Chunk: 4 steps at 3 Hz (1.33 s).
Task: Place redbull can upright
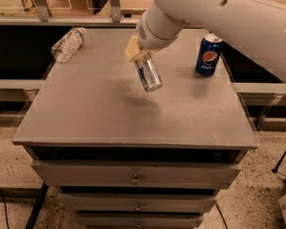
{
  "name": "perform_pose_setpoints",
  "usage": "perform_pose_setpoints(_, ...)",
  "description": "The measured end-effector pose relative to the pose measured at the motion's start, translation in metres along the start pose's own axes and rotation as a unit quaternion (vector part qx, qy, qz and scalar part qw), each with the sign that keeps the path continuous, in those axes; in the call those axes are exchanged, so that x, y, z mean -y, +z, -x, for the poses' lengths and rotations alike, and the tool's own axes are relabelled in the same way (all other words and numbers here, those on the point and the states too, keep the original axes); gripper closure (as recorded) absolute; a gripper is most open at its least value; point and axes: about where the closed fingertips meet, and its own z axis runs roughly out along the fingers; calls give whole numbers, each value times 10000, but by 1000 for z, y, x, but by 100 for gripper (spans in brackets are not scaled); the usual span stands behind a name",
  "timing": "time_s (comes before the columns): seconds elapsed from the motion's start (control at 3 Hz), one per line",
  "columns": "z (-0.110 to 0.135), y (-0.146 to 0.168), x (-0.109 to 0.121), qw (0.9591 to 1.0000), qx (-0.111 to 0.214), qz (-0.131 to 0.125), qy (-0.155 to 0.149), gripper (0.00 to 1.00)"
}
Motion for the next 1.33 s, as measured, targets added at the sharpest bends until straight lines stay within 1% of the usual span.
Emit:
perform_pose_setpoints(0.33,7,-15,9,9987,452,233,-2,100)
perform_pose_setpoints(0.67,4,-11,11,9989,445,-112,17,100)
perform_pose_setpoints(1.0,-12,0,24,9974,643,-268,173,100)
perform_pose_setpoints(1.33,-10,-11,20,9830,1739,453,386,100)
